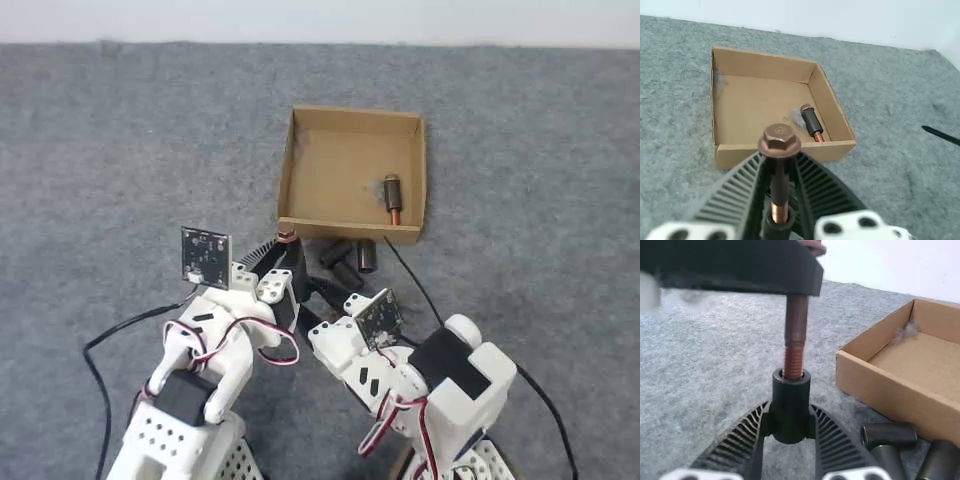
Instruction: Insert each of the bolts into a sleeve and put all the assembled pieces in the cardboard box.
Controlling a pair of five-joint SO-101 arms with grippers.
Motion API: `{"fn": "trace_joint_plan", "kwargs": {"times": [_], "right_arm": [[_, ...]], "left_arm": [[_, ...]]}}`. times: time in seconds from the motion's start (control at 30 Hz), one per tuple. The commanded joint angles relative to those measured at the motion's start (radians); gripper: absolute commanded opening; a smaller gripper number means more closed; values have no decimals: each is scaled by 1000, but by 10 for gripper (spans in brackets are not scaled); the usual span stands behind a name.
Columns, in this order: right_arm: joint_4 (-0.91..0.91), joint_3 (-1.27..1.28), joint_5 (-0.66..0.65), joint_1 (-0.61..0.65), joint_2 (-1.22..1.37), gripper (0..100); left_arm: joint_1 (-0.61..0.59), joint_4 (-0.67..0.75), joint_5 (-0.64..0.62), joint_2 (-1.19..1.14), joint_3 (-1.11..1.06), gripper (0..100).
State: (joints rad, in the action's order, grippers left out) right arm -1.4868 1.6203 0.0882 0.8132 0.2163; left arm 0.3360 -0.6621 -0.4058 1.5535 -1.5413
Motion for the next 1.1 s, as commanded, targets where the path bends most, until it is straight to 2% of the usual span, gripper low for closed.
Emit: {"fn": "trace_joint_plan", "kwargs": {"times": [0.0, 0.2, 1.07], "right_arm": [[-1, 25, -18, -28, -12, 7], [-1, 25, -18, -28, -12, 7], [-1, 25, -18, -30, -12, 7]], "left_arm": [[3, 31, -3, 12, -2, 12], [9, -12, 55, 12, -2, 12], [11, -61, 58, 12, -58, 13]]}}
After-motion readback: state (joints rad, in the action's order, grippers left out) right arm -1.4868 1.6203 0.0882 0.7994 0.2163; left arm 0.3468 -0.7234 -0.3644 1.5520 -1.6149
